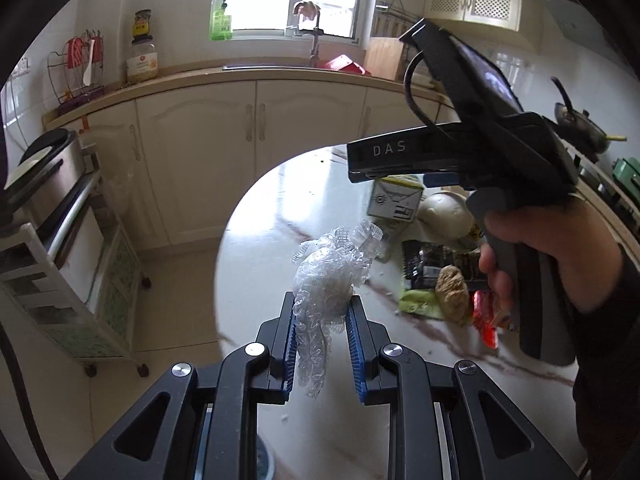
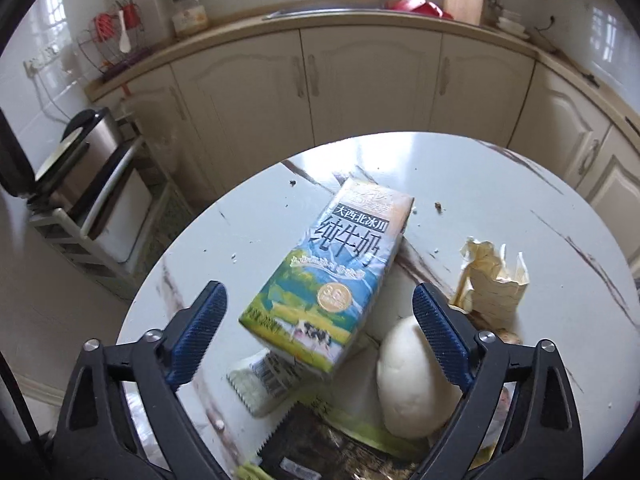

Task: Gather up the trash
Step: 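Grasp the white glove with the left gripper while the right gripper grasps the milk carton, then move both items over the blue bin and release them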

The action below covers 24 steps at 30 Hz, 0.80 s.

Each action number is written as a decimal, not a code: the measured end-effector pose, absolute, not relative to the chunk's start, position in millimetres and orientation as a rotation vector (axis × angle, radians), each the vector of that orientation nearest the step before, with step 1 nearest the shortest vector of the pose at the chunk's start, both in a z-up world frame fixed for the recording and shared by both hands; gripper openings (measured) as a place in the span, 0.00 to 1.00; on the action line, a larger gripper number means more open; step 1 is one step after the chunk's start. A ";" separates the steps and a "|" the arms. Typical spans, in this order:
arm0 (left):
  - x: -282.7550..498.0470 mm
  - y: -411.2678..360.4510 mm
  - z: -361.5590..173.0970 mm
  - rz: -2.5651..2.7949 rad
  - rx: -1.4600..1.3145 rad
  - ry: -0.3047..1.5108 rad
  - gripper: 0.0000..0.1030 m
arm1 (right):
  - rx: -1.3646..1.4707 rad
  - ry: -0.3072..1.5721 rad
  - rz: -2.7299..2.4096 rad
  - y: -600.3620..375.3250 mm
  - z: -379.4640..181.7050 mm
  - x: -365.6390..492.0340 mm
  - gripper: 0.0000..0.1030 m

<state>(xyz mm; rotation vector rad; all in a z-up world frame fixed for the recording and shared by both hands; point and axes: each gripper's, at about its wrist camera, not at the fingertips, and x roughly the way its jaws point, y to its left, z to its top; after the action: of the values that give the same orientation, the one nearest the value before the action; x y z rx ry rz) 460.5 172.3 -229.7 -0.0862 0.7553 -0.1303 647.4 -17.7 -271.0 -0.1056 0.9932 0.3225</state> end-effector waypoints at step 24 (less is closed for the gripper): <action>298.1 312.7 -235.2 0.039 -0.266 0.768 0.19 | -0.018 0.857 0.655 15.6 -209.5 493.0 0.44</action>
<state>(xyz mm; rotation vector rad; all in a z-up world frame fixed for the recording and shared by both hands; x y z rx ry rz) 298.1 312.7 -235.2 -0.2657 0.7683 0.0391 493.0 15.6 -209.5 -0.0181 0.8573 0.6553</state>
